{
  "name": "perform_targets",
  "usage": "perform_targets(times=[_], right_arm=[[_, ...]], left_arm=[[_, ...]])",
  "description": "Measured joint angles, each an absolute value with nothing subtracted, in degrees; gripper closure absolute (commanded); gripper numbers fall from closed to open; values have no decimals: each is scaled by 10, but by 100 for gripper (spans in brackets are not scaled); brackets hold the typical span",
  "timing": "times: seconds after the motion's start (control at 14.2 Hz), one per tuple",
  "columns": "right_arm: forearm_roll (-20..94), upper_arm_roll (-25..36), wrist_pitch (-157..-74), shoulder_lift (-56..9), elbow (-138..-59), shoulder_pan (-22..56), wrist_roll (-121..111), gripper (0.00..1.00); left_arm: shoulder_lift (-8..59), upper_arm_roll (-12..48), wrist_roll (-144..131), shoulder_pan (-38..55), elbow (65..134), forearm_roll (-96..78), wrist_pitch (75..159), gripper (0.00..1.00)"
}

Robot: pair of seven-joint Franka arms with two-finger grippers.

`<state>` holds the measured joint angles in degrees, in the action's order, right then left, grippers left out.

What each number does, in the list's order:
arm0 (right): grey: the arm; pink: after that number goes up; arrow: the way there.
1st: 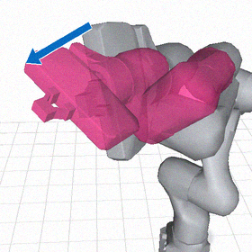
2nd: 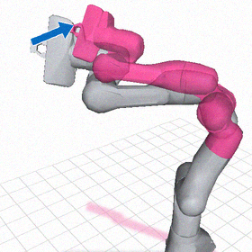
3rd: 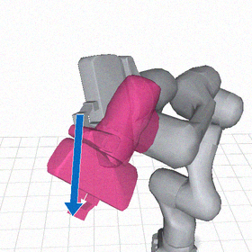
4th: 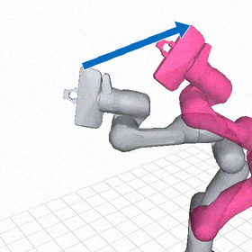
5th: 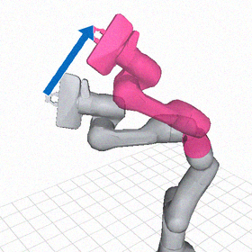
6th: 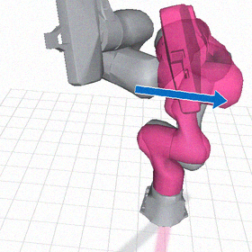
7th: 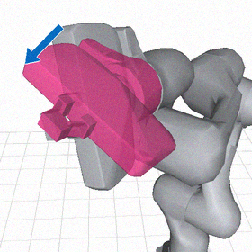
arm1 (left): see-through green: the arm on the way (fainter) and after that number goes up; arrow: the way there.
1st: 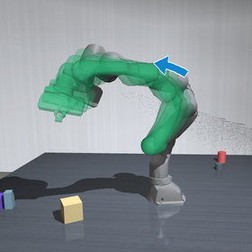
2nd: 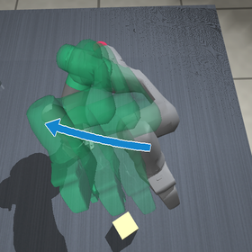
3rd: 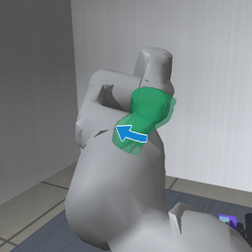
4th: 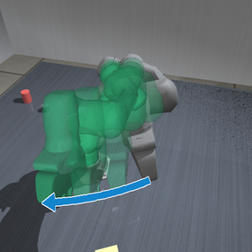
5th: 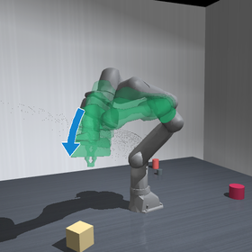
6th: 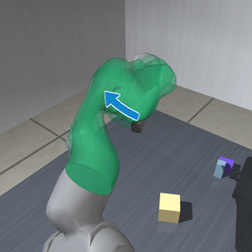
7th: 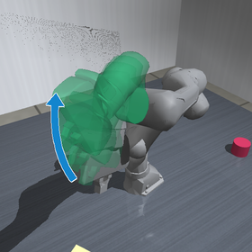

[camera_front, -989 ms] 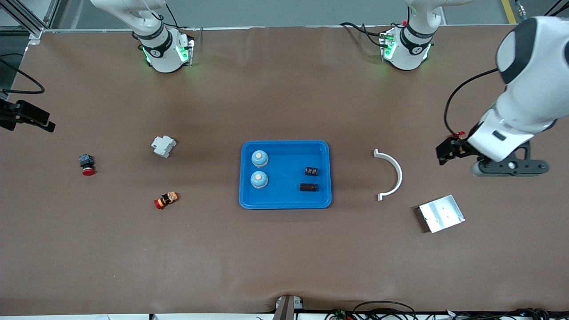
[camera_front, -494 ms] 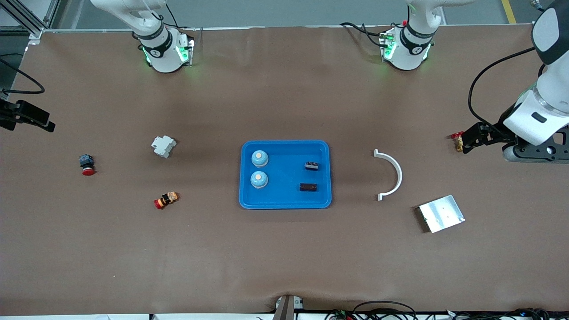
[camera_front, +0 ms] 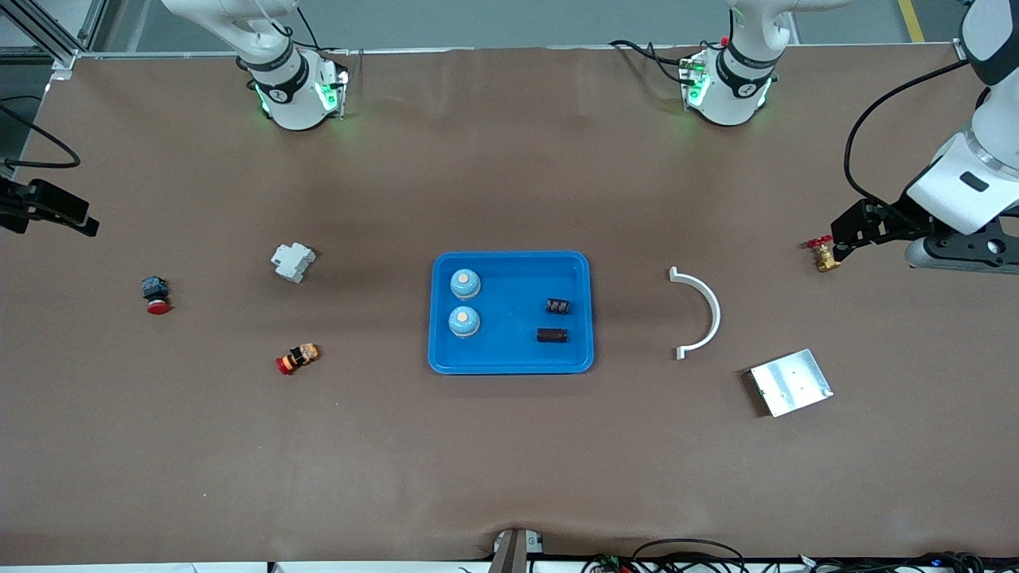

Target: Place electrolytic capacitor and blue bell in tray

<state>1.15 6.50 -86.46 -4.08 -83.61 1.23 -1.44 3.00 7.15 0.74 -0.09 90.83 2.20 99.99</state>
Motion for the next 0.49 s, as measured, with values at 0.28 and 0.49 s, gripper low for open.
perform_targets(times=[0.28,0.49], right_arm=[[11,65,-864,-41,-836,12,-14,0],[11,65,-864,-41,-836,12,-14,0]], left_arm=[[28,71,11,0,909,22,996,0],[28,71,11,0,911,22,993,0]])
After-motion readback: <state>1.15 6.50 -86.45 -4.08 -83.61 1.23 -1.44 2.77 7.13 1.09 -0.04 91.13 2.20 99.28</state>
